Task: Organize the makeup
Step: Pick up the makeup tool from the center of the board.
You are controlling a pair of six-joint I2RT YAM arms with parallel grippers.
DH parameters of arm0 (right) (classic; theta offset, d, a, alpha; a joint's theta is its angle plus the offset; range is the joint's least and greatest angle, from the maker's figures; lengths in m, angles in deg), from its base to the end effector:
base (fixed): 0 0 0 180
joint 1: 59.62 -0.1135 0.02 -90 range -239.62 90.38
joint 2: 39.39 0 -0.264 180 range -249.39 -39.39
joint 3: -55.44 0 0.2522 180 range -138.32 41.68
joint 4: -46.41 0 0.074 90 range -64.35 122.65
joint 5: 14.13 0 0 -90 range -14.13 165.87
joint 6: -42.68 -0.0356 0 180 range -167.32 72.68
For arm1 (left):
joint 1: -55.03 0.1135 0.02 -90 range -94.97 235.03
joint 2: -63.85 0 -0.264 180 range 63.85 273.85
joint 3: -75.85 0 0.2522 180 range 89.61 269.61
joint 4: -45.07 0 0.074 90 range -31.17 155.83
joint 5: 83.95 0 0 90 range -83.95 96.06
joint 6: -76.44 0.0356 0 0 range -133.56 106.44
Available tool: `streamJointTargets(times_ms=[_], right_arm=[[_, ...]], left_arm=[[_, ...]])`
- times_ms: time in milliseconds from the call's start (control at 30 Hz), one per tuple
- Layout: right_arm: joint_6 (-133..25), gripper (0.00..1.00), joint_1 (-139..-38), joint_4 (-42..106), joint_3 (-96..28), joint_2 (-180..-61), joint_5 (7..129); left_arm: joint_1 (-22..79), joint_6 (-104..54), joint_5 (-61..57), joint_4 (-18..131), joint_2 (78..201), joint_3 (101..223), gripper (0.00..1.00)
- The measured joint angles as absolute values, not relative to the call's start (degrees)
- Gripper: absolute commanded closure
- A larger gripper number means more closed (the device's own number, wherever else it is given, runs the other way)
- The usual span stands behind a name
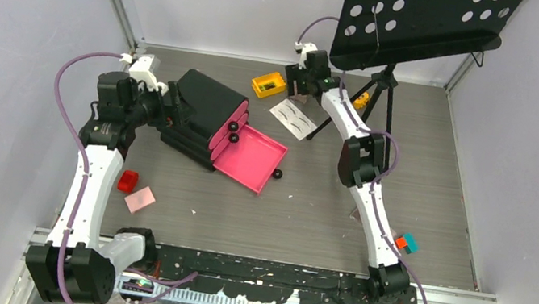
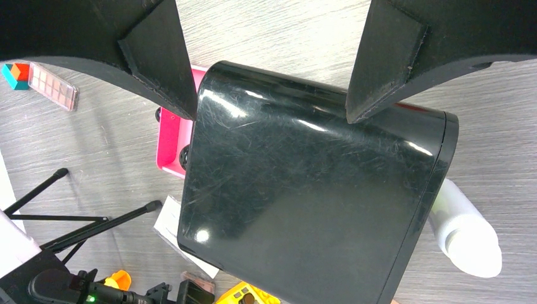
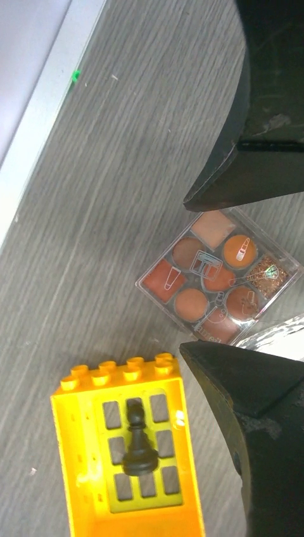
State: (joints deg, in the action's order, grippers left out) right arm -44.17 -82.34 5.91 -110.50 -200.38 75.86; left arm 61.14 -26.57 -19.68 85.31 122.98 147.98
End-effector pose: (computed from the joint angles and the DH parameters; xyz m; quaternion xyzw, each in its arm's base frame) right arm 0.5627 0.2356 0.1575 -0.1991 0.8666 0.0778 0.4508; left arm 0.2250 0.0085 0.3483 -0.0239 0.8400 -0.2203 0.4953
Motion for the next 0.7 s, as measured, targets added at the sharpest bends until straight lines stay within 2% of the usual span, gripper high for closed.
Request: streamJointTargets(times_ms=[367, 500, 700], right_arm=[[-41.13, 0.29, -82.08, -0.21, -100.9, -193.03, 70.44], [-41.32, 0.31, -82.14, -1.92, -94.04, -188.49, 70.02], [-42.09, 0.27, -83.19, -2.88, -81.97, -181.03, 70.2]], left_arm=[[61.14, -26.57, -19.73, 85.31, 123.16, 148.0, 0.1], [61.14, -26.6, -20.07, 85.31, 123.37, 148.0, 0.1], [61.14, -26.64, -20.62, 85.28, 123.37, 148.0, 0.11]])
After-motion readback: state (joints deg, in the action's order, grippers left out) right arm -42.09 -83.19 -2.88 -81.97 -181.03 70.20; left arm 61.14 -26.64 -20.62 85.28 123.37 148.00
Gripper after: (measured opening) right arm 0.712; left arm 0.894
